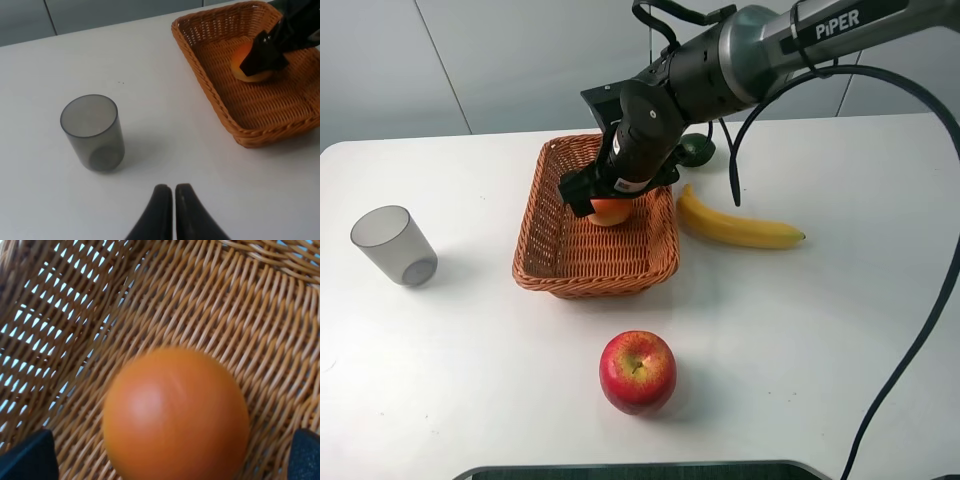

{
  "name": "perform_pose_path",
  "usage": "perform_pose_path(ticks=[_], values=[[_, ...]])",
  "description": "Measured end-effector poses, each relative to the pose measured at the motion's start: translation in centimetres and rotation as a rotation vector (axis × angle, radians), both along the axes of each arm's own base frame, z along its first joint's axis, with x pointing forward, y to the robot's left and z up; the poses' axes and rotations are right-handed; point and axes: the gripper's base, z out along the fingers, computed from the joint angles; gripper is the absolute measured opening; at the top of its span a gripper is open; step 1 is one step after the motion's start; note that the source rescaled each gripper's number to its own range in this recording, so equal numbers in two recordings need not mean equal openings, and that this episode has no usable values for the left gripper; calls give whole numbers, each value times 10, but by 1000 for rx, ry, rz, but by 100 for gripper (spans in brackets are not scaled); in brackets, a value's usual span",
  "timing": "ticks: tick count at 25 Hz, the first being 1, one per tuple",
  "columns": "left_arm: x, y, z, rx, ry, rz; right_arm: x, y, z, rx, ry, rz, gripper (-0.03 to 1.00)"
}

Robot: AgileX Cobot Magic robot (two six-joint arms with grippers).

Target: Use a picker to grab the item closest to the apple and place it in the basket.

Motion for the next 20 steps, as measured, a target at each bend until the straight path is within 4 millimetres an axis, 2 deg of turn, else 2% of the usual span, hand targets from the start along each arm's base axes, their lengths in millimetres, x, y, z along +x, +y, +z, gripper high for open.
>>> perform_pose_path(ticks=[8, 13, 17, 20], values=[[0, 0, 0, 0, 0, 0, -7, -8, 53, 37, -49, -10, 100], [0, 0, 0, 0, 0, 0, -12, -29, 89, 46, -5, -42, 100], [0, 0, 0, 0, 0, 0, -14, -68, 107, 54, 27, -120, 100], [0, 0, 0, 0, 0, 0, -16, -113, 107, 40, 58, -215, 100]])
